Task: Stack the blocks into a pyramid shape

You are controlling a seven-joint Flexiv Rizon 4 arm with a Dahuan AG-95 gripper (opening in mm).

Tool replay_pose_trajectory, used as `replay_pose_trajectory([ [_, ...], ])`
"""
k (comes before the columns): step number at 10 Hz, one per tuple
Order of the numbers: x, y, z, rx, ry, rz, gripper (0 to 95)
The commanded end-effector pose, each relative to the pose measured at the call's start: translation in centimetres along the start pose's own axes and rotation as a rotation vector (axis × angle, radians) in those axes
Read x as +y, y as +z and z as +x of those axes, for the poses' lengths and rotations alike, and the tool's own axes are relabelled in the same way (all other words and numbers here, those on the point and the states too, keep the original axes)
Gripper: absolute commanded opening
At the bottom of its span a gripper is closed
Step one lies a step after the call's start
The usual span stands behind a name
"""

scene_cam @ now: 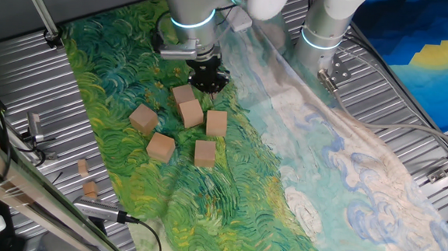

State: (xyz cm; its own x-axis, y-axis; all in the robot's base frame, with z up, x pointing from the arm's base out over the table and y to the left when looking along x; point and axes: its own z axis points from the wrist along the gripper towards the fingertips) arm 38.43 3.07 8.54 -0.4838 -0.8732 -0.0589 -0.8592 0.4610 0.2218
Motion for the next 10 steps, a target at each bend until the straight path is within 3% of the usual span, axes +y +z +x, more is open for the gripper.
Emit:
replay_pose_trajectory([
  [1, 0.0, 0.0, 0.0, 0.013, -0.014, -0.054, 0.0],
  [5, 0.3, 0.1, 0.0, -0.001, -0.014, -0.081, 0.0],
  [10, 3.7, 1.7, -0.5, -0.019, 0.017, -0.082, 0.0],
])
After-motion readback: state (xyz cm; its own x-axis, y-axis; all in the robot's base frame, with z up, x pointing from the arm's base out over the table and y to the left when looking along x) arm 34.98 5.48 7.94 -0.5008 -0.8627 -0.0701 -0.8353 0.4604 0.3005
